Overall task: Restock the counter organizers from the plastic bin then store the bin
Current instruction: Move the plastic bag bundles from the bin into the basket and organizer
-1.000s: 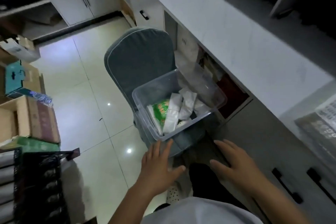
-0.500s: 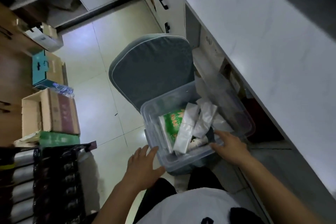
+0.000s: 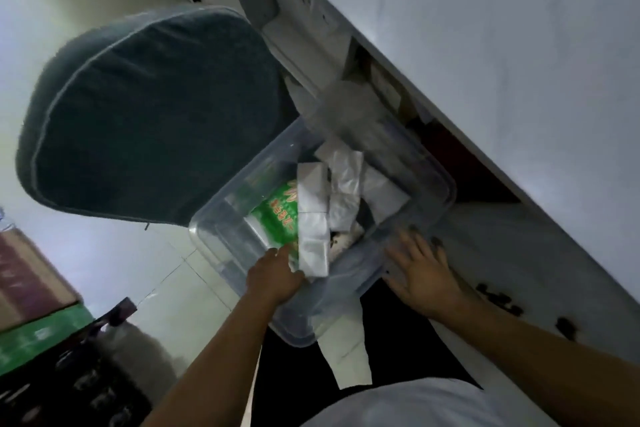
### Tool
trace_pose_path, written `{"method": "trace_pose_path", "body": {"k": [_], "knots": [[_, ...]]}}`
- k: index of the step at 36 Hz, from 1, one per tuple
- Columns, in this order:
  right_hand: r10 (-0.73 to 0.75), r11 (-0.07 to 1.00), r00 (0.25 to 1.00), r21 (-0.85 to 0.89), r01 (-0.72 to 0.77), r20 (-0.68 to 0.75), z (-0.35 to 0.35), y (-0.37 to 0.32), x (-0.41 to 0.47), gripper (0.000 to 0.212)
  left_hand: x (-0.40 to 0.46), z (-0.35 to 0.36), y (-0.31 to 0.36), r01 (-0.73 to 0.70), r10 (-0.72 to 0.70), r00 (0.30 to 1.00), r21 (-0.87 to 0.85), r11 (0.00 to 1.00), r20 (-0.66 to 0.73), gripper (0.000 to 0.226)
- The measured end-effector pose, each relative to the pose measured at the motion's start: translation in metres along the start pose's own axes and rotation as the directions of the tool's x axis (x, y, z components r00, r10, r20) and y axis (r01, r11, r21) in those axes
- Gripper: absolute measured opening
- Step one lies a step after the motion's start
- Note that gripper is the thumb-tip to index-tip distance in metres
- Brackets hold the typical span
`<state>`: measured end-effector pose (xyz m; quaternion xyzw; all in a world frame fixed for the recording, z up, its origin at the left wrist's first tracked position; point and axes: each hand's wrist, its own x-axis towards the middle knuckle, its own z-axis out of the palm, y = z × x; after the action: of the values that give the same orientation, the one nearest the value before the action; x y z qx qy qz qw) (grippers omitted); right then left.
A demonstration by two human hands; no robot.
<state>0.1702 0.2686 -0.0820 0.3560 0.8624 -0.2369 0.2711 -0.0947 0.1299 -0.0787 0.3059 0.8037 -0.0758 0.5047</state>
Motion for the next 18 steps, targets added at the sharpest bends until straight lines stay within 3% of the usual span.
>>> {"method": "trace_pose_path", "body": {"k": [4, 9, 14, 18], "knots": [[0.056, 0.998, 0.986, 0.023, -0.053, -0.154, 0.012, 0.005, 0.006, 0.068, 0.047, 0.007, -0.005, 0.019, -0.021, 0.998, 0.028, 0.999, 0.062, 0.080], [0.025, 1.000, 0.931, 0.014, -0.022, -0.365, 0.049, 0.009, 0.021, 0.068, 0.103, 0.016, 0.003, 0.076, -0.060, 0.996, -0.262, 0.962, 0.067, 0.073], [0.007, 0.998, 0.842, 0.054, 0.026, -0.540, 0.074, 0.016, 0.034, 0.072, 0.152, 0.030, 0.021, 0.250, -0.230, 0.967, -0.568, 0.784, 0.109, 0.069], [0.022, 0.995, 0.815, 0.093, 0.039, -0.579, 0.082, 0.014, 0.041, 0.070, 0.181, 0.043, 0.032, 0.294, -0.338, 0.939, -0.650, 0.701, 0.061, 0.064]]}}
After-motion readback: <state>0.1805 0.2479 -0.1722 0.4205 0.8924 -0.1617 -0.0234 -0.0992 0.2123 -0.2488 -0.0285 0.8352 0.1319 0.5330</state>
